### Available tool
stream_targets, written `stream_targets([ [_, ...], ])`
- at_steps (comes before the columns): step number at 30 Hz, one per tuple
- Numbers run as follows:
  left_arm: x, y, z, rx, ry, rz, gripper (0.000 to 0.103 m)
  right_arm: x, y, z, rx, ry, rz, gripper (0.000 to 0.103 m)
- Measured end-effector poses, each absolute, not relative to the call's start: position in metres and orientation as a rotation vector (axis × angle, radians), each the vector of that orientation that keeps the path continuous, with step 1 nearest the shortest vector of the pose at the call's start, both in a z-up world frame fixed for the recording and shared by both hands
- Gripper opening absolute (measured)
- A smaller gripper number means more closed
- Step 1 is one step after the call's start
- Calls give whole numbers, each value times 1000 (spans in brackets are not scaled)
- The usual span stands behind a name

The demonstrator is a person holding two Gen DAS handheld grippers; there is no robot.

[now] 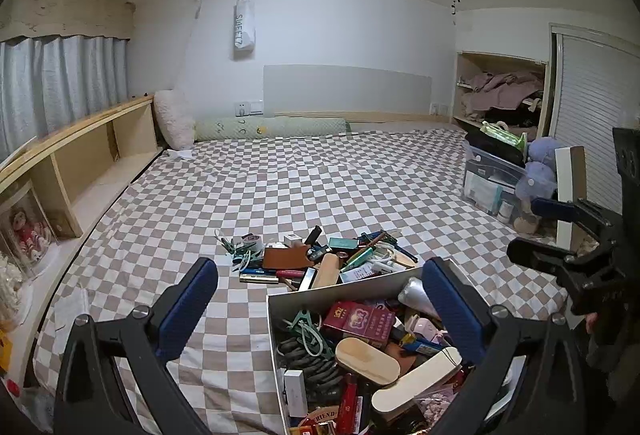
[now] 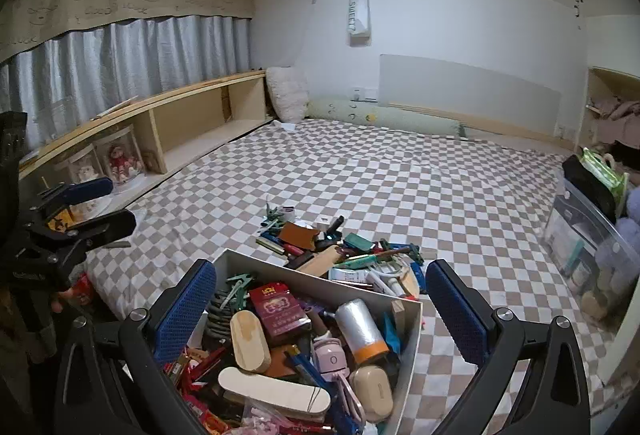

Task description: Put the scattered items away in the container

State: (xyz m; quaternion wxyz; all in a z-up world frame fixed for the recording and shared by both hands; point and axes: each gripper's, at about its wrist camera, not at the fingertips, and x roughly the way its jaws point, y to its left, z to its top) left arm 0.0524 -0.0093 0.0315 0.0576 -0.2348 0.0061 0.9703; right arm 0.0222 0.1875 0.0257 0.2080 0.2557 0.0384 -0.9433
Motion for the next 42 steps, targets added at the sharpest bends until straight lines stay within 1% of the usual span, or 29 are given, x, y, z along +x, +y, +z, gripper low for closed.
stream_targets([
  [12, 66, 3, 15, -778, 32, 2912, 103, 44, 190, 10, 707, 98, -2702, 103],
  [16, 70, 6, 9, -803, 36, 2908, 103, 46, 188, 1, 754, 118, -2710, 103],
  [23, 73, 12, -2, -854, 36, 2885, 103, 46, 195, -10, 813, 86, -2730, 103],
  [36, 70, 17, -17, -941, 46, 2856, 103, 54, 189, -19, 839, 149, -2747, 103],
  [42, 70, 18, -20, -961, 54, 2853, 103, 53, 191, -22, 855, 149, -2745, 103],
])
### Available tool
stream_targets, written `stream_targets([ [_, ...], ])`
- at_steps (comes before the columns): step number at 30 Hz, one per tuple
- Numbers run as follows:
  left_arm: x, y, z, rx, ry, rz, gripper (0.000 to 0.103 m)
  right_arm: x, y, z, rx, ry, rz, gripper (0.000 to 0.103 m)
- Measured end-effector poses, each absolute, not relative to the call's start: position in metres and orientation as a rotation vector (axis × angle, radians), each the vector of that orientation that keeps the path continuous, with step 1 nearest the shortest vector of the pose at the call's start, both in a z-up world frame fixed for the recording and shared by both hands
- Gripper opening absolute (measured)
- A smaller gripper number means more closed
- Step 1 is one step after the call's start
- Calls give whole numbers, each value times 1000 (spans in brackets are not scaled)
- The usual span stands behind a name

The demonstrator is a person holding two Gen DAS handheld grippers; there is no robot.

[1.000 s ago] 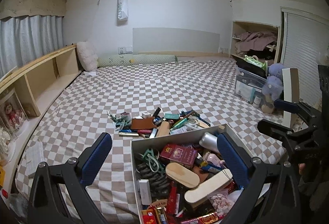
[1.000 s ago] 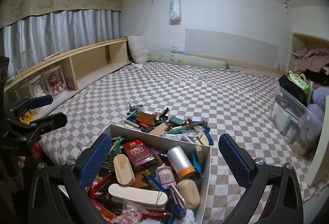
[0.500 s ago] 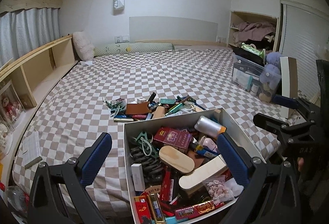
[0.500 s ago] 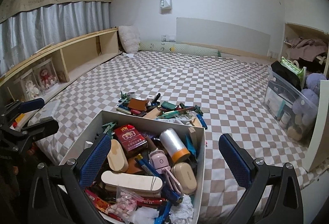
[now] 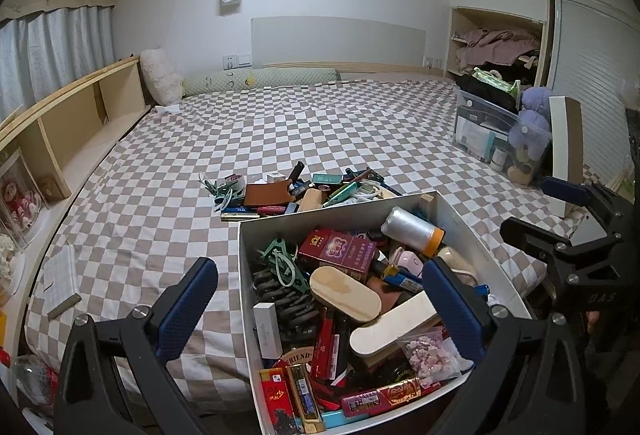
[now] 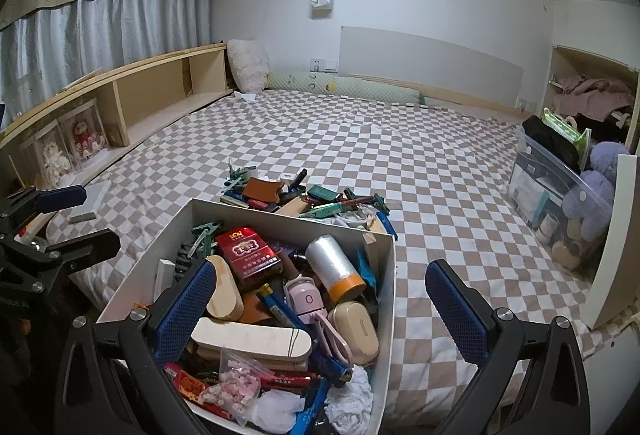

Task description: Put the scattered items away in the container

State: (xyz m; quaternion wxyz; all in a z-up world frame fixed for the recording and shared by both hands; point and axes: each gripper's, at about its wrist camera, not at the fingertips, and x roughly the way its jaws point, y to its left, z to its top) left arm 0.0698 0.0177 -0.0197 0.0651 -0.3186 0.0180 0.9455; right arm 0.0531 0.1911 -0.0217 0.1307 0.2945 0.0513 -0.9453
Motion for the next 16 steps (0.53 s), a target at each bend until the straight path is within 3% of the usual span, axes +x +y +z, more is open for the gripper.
stream_targets([
  [16, 66, 16, -24, -996, 50, 2856, 103, 54, 188, -27, 870, 171, -2734, 103],
])
